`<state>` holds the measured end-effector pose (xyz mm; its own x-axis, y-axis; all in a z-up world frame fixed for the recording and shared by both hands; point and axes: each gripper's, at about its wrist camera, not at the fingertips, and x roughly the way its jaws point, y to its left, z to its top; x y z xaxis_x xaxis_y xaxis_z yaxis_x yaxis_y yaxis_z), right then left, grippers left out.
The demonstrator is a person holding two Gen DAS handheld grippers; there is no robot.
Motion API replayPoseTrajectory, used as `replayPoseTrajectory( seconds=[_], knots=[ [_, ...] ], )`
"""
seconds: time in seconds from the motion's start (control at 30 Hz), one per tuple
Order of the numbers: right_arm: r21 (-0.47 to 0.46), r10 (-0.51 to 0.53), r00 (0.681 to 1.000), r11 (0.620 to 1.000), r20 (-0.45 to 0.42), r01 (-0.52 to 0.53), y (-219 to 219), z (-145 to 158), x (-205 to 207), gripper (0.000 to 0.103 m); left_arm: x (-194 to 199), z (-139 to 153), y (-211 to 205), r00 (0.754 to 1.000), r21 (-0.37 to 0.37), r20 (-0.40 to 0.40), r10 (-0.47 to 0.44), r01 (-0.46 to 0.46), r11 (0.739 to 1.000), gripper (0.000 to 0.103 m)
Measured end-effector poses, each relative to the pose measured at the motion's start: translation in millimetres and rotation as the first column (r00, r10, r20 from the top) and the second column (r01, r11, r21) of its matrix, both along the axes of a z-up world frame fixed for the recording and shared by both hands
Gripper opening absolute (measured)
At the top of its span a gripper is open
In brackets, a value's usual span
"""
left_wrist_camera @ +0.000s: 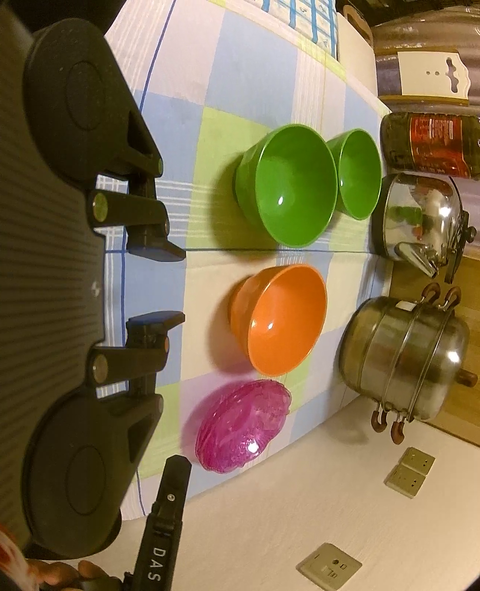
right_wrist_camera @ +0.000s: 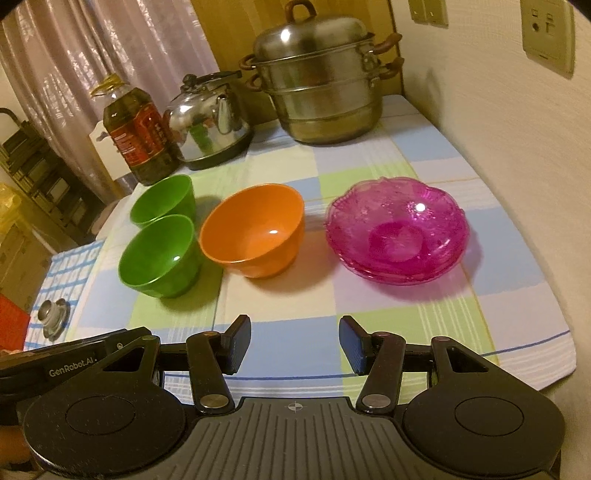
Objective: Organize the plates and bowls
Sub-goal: 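Withdraw both tools and move them toward the large green bowl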
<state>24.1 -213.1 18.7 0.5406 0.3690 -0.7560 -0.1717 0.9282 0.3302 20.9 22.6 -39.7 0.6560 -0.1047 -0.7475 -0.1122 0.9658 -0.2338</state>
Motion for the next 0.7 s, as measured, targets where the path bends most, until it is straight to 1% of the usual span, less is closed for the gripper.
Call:
replayPoseTrajectory(
  seconds=[0.23, 0.4, 0.57, 0.7],
  knots=[
    [0.001, 0.024, 1.0, 1.0, 0.001, -0.024, 15.6, -2.0, 5.1, 0.053, 3.5, -1.6, 23.8, 0.999, 0.001, 0.003, 0.047, -0.047, 0.999, 0.026],
    [0.012, 0.029, 1.0, 0.999, 0.001, -0.029, 28.9, -6.7, 14.0, 0.053, 6.9, -3.5, 53.1, 0.995, 0.002, 0.006, 0.102, -0.102, 0.995, 0.027],
    [0.037, 0.055, 0.998, 0.998, 0.002, -0.055, 55.0, -11.7, 26.3, 0.053, 11.5, -5.8, 87.1, 0.987, -0.001, 0.001, 0.16, -0.16, 0.987, 0.029],
    [0.052, 0.076, 0.997, 0.996, -0.003, -0.075, 77.2, -19.3, 36.7, 0.053, 20.4, -6.4, 111.6, 0.986, -0.001, 0.001, 0.165, -0.165, 0.986, 0.03]
  ],
)
